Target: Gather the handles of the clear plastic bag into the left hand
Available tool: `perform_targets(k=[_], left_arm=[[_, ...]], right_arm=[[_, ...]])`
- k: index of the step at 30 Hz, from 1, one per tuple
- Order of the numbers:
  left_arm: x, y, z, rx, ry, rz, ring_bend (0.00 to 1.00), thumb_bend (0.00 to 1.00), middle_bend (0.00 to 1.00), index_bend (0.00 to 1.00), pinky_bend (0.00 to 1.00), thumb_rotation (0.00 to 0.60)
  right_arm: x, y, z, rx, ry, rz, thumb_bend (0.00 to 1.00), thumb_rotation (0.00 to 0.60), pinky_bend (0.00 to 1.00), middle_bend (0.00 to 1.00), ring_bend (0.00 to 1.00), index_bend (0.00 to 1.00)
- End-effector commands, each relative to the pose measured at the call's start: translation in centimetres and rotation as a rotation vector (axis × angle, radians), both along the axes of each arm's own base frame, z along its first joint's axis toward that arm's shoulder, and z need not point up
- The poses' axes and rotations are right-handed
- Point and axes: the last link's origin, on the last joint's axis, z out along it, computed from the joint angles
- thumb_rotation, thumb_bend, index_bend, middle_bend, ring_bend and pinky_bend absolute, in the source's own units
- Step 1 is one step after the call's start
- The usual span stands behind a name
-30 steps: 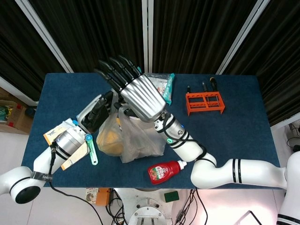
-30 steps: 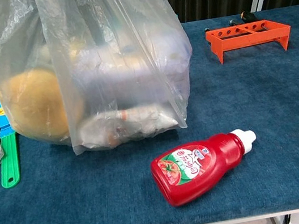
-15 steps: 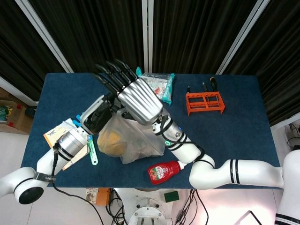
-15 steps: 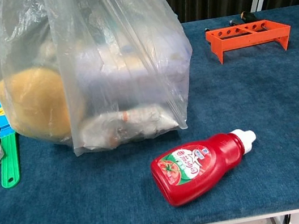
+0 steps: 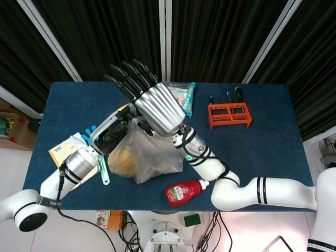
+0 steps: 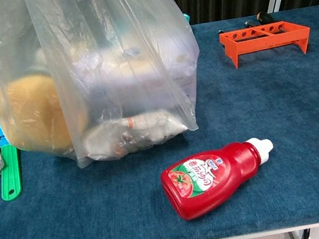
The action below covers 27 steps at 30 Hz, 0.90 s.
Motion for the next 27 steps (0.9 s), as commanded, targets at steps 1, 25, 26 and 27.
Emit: perform_targets(k=[1, 25, 26, 27], left_arm=[[0.0, -0.3, -0.3, -0.015, 0.01, -0.007, 0.18, 0.01, 0.16, 0.08, 0.42, 0.288], [-0.7, 0.2, -0.9, -0.028, 0.061, -0.009, 0.37, 0.0, 0.34, 0.22, 0.63, 0.287], [-0.7, 0.2, -0.9, -0.033, 0.066, -0.013, 0.38, 0.0, 0.35, 0.23, 0.65, 0.281], [-0.7, 0.2, -1.0, -0.037, 0.068, -0.017, 0.39, 0.0, 0.36, 0.24, 0.65, 0.278]], right_arm=[[-0.1, -0.1, 0.2, -0.002, -0.006, -0.005, 0.27, 0.6, 0.0, 0.0, 0.0, 0.0], [-1.6, -0.9, 2.0, -0.046, -0.013, -0.025, 0.27, 0.6, 0.0, 0.0, 0.0, 0.0], [-1.6, -0.9, 2.0, -0.046, -0.013, -0.027, 0.27, 0.6, 0.0, 0.0, 0.0, 0.0], [-1.6, -1.0, 2.1, -0.046, -0.014, -0.029, 0.27, 0.6, 0.0, 0.0, 0.0, 0.0]])
